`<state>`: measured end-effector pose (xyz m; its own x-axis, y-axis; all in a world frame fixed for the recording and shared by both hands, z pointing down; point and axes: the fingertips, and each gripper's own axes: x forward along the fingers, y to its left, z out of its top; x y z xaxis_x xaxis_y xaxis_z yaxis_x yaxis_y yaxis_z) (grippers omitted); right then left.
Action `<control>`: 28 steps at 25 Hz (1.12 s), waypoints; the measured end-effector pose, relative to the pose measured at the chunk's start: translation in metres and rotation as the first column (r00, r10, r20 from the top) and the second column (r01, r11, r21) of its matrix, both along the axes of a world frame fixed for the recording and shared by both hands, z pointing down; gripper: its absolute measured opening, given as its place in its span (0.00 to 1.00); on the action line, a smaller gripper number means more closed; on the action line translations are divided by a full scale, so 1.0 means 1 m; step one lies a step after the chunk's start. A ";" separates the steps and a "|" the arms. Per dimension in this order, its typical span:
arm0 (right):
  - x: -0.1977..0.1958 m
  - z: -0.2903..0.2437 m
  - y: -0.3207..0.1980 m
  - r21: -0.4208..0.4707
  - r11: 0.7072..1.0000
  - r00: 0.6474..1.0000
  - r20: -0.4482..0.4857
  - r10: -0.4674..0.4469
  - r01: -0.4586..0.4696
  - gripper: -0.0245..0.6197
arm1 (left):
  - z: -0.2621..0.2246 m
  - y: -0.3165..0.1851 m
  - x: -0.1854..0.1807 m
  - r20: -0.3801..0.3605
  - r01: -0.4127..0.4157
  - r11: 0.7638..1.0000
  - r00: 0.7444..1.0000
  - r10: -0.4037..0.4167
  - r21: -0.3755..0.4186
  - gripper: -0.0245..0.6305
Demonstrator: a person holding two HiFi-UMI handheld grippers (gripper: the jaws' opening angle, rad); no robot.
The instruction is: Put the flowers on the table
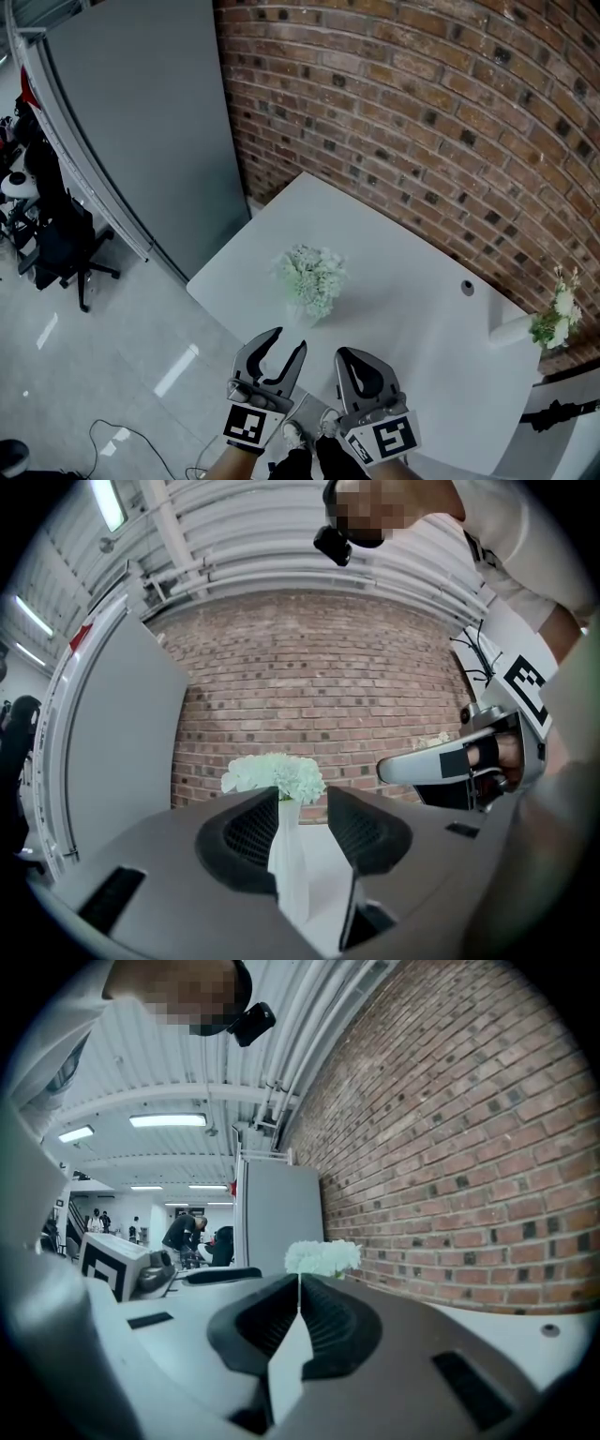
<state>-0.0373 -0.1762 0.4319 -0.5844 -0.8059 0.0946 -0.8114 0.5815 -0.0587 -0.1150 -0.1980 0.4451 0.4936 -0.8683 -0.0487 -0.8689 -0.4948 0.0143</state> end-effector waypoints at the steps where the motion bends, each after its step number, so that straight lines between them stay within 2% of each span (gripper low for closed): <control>1: -0.001 0.001 0.002 -0.003 1.000 1.000 0.000 -0.003 0.003 0.07 | 0.000 0.002 -0.001 -0.001 0.004 1.000 1.000 -0.004 0.000 0.28; 7: -0.005 0.004 0.012 -0.014 1.000 1.000 -0.002 -0.013 0.013 0.07 | 0.004 0.014 -0.007 -0.006 0.038 0.999 0.999 -0.038 -0.016 0.14; 16: -0.007 0.002 0.025 -0.014 1.000 1.000 -0.016 -0.008 0.008 0.07 | 0.000 0.027 -0.012 0.005 0.056 0.998 0.998 -0.056 -0.004 0.09; 28: -0.010 -0.009 0.045 0.002 1.000 0.999 -0.045 0.003 -0.003 0.07 | -0.013 0.046 -0.023 -0.018 0.071 0.997 0.997 -0.070 0.022 0.05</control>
<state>-0.0477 -0.1309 0.4224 -0.5773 -0.8078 0.1193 -0.8149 0.5793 -0.0205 -0.1385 -0.1523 0.4318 0.4302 -0.8995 -0.0767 -0.9013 -0.4327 0.0193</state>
